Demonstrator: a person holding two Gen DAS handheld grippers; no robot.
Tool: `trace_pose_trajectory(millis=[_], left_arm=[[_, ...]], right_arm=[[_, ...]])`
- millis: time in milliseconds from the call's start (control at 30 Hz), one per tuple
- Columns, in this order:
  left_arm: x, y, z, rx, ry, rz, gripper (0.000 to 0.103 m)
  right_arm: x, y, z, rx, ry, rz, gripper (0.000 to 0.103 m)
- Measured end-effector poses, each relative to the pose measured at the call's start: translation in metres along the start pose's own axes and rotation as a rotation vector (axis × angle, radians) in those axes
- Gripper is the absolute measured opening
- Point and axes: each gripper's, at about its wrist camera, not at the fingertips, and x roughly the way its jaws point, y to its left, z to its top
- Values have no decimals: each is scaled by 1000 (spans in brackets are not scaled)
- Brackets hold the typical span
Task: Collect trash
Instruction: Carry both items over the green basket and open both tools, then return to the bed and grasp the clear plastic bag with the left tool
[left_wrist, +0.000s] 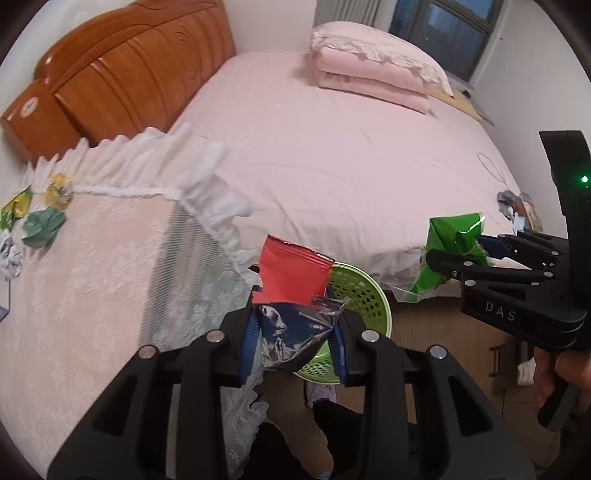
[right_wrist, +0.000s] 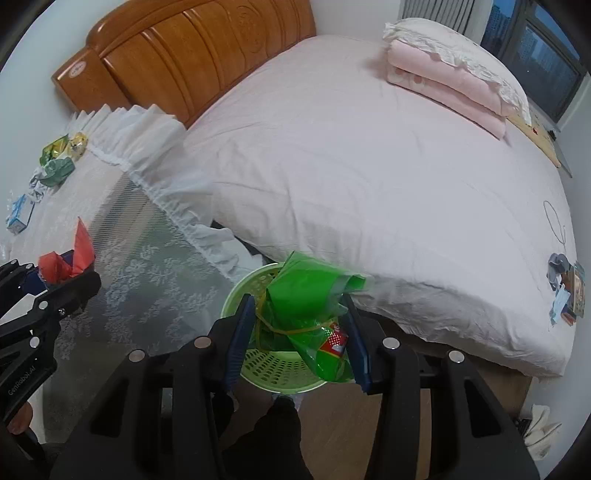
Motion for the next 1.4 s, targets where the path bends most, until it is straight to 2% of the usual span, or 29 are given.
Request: trace_pose_trajectory(millis=[133,333,367,400,433,500,633,900,933,967,1033,1067,1400], left_arm=[[11,-25,4,65,21,-4,33],[11,-39,2,83,19,-20,34],[10,-39,1,85,17,-18,38],[9,-40,1,87,14,-17,50],[8,-40,0,88,9,-13,66],[4,-42,-1,88,-13,4,82],[-4,-39,-1,87,-41,22,89],[-18,-22,-5,43,-66,53,92],[-20,-20,-5,37,-70,57,92],[-22,-18,-5,33,-74,62,92],[-25,-13,-6,20,-82,70,92],[-25,-11,-6,16,-84,73,92],[-35,7,-11,-33,-97,86,92]], right_arm=[[4,-23,-6,27,9,-14,48],[7,-35,-11,40,23,-15,48],[6,-35,-12,41,24,-13,48],[6,-34,-12,39,23,-12,48],[6,-34,-12,36,21,-14,48],[6,-32,-12,31,21,-15,48],[9,-29,-13,27,28,-10,48],[15,-23,-15,28,51,22,48],[17,-20,-16,20,60,36,53],[17,-18,-16,13,64,44,70],[15,-12,-17,5,48,34,92],[15,-9,-18,1,40,26,97],[15,4,-13,-42,35,-35,100]])
